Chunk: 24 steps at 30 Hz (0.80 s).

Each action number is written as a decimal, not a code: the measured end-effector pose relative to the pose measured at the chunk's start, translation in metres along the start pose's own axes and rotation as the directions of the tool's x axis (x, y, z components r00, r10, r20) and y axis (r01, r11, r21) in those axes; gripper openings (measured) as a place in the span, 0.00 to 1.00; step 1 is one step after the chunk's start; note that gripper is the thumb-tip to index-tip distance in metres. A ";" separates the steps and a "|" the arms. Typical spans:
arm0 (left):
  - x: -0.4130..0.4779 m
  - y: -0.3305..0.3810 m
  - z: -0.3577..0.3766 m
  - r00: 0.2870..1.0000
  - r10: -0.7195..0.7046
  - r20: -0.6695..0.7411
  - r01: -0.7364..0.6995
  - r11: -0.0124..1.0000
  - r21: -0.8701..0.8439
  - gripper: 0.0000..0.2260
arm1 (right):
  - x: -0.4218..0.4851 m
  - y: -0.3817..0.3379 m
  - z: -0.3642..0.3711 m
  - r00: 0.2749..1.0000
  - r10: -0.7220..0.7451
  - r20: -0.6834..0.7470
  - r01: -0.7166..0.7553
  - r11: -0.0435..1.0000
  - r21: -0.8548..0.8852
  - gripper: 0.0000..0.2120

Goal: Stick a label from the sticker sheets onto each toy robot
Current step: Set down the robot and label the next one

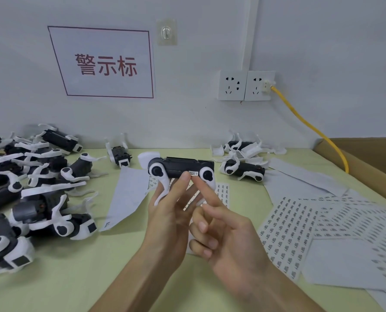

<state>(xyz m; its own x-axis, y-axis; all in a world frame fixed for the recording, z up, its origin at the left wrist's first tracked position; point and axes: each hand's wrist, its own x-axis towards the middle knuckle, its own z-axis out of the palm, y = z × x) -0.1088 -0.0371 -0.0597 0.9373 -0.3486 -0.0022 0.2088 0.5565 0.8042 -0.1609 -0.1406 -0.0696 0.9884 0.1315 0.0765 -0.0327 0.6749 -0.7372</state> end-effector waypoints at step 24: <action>0.005 -0.004 -0.002 0.972 0.183 -0.145 -0.190 0.981 -0.035 0.13 | -0.002 0.001 0.001 0.999 0.029 0.017 -0.030 0.999 0.043 0.23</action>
<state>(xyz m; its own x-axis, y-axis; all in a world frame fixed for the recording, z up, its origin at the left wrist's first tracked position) -0.1045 -0.0393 -0.0638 0.9901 -0.1277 0.0588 0.0367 0.6385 0.7687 -0.1626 -0.1390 -0.0698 0.9843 0.1635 0.0666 -0.0685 0.7011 -0.7097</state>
